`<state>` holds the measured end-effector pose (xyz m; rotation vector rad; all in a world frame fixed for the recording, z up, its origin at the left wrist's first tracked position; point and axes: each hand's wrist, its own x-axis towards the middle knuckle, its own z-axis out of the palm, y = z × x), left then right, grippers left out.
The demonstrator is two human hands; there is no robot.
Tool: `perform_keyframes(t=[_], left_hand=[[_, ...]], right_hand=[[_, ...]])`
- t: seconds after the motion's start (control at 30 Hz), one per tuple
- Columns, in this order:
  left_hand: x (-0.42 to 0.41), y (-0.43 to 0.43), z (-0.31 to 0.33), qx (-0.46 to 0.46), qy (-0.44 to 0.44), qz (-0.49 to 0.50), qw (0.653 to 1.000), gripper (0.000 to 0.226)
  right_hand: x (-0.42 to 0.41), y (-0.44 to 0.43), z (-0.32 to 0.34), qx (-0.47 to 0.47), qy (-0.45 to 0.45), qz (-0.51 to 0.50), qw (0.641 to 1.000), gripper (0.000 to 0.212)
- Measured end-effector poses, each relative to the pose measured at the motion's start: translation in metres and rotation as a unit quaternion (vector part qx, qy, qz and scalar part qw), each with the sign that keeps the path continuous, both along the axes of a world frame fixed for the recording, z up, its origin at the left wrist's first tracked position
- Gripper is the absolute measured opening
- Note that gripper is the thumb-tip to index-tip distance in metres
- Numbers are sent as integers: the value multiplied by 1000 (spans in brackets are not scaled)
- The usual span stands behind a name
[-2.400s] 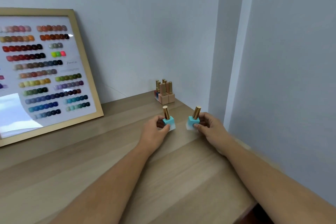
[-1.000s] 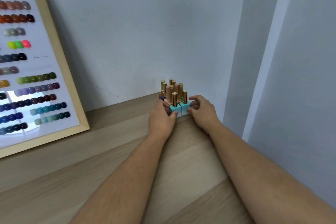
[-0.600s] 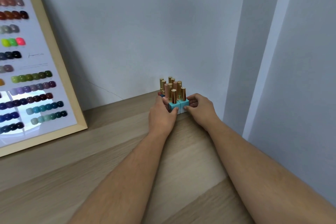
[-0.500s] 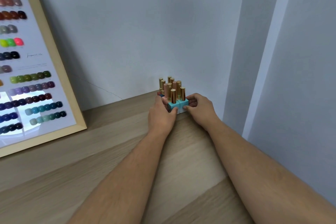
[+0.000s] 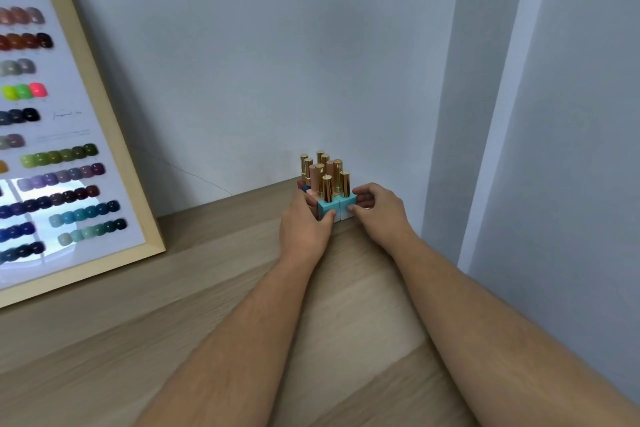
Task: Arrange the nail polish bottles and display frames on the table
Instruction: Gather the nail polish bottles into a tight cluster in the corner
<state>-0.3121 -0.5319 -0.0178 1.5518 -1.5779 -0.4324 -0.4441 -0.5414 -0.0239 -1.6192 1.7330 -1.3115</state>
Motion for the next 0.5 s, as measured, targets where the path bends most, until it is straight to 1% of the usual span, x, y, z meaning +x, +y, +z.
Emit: perform_keyframes(t=[0.13, 0.2, 0.27, 0.37, 0.5], left_hand=[[9, 19, 3, -7, 41, 1, 999, 21], [20, 31, 4, -7, 37, 0, 999, 20], [40, 44, 8, -9, 27, 0, 1000, 20], [79, 70, 25, -24, 17, 7, 1000, 20], [149, 124, 49, -76, 20, 37, 996, 16]], right_hand=[[5, 17, 3, -32, -40, -30, 998, 30], [10, 28, 6, -53, -45, -45, 997, 25], [22, 40, 13, -71, -38, -39, 996, 20], [56, 62, 30, -107, -39, 6, 993, 11], [128, 99, 54, -128, -27, 96, 987, 9]])
